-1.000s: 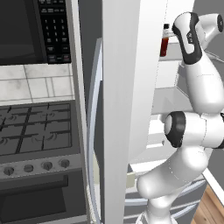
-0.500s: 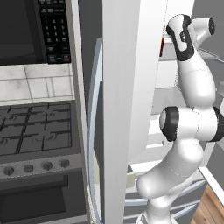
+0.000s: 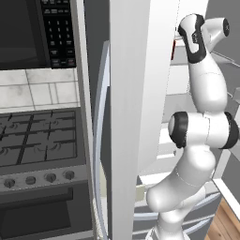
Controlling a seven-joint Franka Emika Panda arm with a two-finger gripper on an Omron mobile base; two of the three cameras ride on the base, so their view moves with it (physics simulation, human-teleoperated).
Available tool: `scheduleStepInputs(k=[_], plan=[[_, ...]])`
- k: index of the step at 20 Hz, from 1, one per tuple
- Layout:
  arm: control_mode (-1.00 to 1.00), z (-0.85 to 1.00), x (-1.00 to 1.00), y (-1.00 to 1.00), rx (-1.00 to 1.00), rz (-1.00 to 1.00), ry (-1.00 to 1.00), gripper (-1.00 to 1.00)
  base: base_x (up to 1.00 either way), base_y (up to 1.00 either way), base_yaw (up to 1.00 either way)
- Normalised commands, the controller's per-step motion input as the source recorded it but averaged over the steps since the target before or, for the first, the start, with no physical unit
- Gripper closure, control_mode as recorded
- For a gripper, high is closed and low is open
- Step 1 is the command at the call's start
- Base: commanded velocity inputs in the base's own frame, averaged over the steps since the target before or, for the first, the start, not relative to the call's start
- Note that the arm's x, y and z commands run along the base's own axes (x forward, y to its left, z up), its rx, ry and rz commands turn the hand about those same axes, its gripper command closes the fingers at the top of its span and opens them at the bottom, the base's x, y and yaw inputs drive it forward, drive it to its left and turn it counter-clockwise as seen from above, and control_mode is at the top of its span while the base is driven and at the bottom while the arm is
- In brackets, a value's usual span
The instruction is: Place the condiment bottle and condiment bottle from the counter to the top shelf of the fridge. If the existing items in the fridge are on the top shelf, move them to other shelves.
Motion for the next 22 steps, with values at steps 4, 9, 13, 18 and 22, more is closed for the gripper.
scheduleStepInputs(k=[4,9,13,18,22], plan=[[-1.0,0.0,0.0,0.0,0.0,0.0,0.0,-1.0,0.0,0.0,0.0],[-1.0,0.0,0.0,0.0,0.0,0.0,0.0,-1.0,0.0,0.0,0.0],[-1.0,0.0,-0.08,0.0,0.0,0.0,0.0,-1.0,0.0,0.0,0.0],[-1.0,0.0,-0.41,0.0,0.0,0.0,-0.03,-1.0,0.0,0.0,0.0],[-1.0,0.0,-0.66,0.0,0.0,0.0,-0.08,-1.0,0.0,0.0,0.0]])
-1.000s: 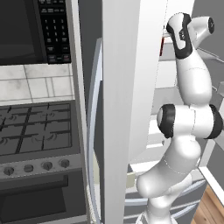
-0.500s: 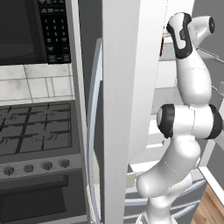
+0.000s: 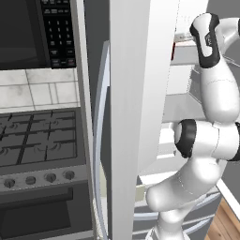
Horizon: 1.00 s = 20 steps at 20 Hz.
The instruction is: Place the condiment bottle and condiment bottle from the counter to the top shelf of the fridge. If the existing items in the fridge are on the top shelf, move them to other shelves.
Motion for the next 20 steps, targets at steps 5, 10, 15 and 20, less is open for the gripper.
scheduleStepInputs(k=[5,10,15,20], plan=[[-1.0,0.0,-0.95,-0.01,0.0,0.0,-0.14,-1.0,0.0,0.0,0.0],[-1.0,0.0,-1.0,-0.01,0.0,0.0,-0.17,-1.0,0.0,0.0,0.0],[-1.0,-0.01,-1.0,0.0,0.0,0.0,-0.17,-1.0,0.0,0.0,0.0],[-1.0,-0.09,-1.0,0.03,-0.02,0.0,-0.13,-1.0,0.0,0.0,0.0]])
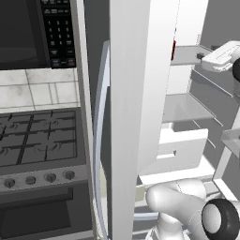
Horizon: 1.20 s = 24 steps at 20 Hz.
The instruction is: Place the condiment bottle and condiment bottle from the counter to the top shelf of the fridge. If the existing items in the fridge are on the top shelf, move them to other shelves.
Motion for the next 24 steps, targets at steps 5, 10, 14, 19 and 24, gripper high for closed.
scheduleStepInputs(k=[5,10,14,19,24], plan=[[-1.0,-0.24,-1.0,0.25,-0.11,0.0,-0.12,-1.0,0.0,0.0,0.0],[-1.0,-0.63,-1.0,0.55,-0.24,0.0,-0.01,-1.0,0.0,0.0,0.0],[-1.0,-0.99,-1.0,0.56,-0.31,0.0,0.06,-1.0,0.0,0.0,0.0],[-1.0,-0.85,-1.0,0.06,-0.15,0.0,0.21,-1.0,0.0,0.0,0.0],[-1.0,-0.26,-0.91,-0.02,-0.03,0.0,0.29,-1.0,0.0,0.0,0.0]])
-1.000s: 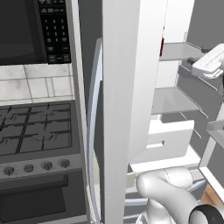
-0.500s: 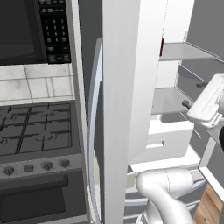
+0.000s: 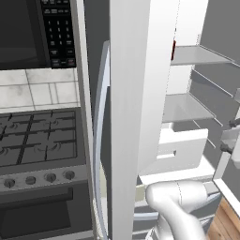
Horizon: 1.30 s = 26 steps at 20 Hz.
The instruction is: Place the condiment bottle and condiment bottle from the counter to the top shelf of the fridge. If the existing items in the fridge are on the top shelf, move them to other shelves.
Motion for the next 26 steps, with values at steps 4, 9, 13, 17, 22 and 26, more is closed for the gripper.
scheduleStepInputs(k=[4,9,13,17,22,26], plan=[[-1.0,0.0,-0.16,0.02,-0.04,0.0,0.25,-1.0,0.0,0.0,0.0],[-1.0,0.0,0.0,0.07,-0.07,0.0,0.03,-1.0,0.0,0.0,0.0],[-1.0,-0.08,-0.19,0.12,-0.13,0.02,0.03,-1.0,0.0,0.0,0.0],[1.0,0.0,0.0,0.0,0.0,0.0,0.0,-1.0,-0.92,0.01,0.02],[1.0,0.0,0.0,0.0,0.0,0.0,0.0,-1.0,-1.0,0.0,0.03],[1.0,0.0,0.0,0.0,0.0,0.0,0.0,-1.0,-1.0,0.07,0.09]])
